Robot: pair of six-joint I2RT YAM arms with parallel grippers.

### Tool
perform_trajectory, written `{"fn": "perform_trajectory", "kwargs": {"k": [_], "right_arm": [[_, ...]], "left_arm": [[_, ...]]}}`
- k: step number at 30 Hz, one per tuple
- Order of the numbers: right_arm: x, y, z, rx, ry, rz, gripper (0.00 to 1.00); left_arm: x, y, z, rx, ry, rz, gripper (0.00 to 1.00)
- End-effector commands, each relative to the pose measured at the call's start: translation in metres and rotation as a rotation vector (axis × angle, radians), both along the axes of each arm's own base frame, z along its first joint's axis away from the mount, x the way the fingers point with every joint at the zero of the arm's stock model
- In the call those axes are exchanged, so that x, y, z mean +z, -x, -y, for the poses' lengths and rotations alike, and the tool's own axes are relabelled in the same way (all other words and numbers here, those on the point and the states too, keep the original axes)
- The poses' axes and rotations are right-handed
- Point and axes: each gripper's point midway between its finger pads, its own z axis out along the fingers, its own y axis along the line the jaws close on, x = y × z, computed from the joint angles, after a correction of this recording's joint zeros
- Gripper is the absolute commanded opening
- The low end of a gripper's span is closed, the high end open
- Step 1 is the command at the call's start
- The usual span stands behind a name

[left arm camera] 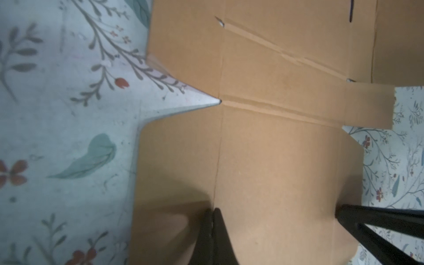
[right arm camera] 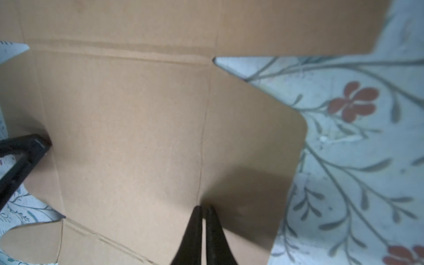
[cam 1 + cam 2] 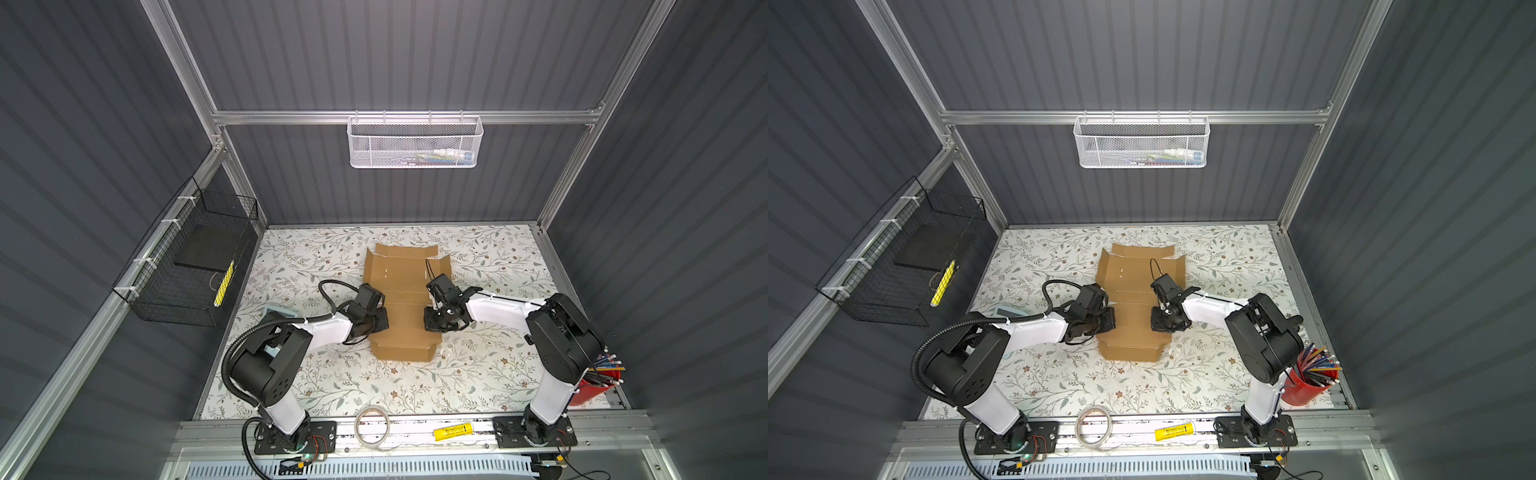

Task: Assemble paper box
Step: Rotate the paper box at the center of the table.

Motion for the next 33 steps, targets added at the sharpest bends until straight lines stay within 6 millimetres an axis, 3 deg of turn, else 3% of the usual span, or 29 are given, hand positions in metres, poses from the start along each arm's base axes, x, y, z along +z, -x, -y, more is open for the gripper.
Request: {"fn": "perform_trajectory", "kwargs": {"k": [1,7,8,11,16,21,27,30,33], "right_arm": [[-0.012,0.002,0.012,0.024,0.064,-0.034,0.11],[-0.001,-0.006,0.008,0.034,0.048,-0.017,0.12],[0.001,-0.005,0.007,0.034,0.042,-0.013,0.12],[0.009,-0.004,0.007,0.031,0.029,-0.002,0.14],[0.024,0.002,0.009,0.031,0.012,0.029,0.17],[0.042,0.005,0.014,0.022,0.003,0.073,0.3],[0.062,0.004,0.02,0.014,0.008,0.125,0.36],[0.07,0.0,0.021,0.015,0.009,0.147,0.37],[0.075,-0.004,0.021,0.018,0.007,0.157,0.38]], "left_arm": [[-0.018,0.031,-0.007,0.009,-0.01,-0.117,0.0],[0.003,0.026,-0.007,0.009,-0.012,-0.073,0.0],[0.008,0.024,-0.007,0.005,-0.019,-0.059,0.04],[0.025,0.014,-0.007,-0.014,-0.052,-0.014,0.2],[0.059,-0.01,-0.005,-0.03,-0.093,0.071,0.56],[0.081,-0.039,-0.025,0.037,-0.149,0.125,0.84],[0.103,-0.069,-0.052,0.064,-0.15,0.159,0.86],[0.103,-0.083,-0.069,0.093,-0.163,0.148,0.87],[0.094,-0.096,-0.074,0.077,-0.121,0.104,0.87]]}}
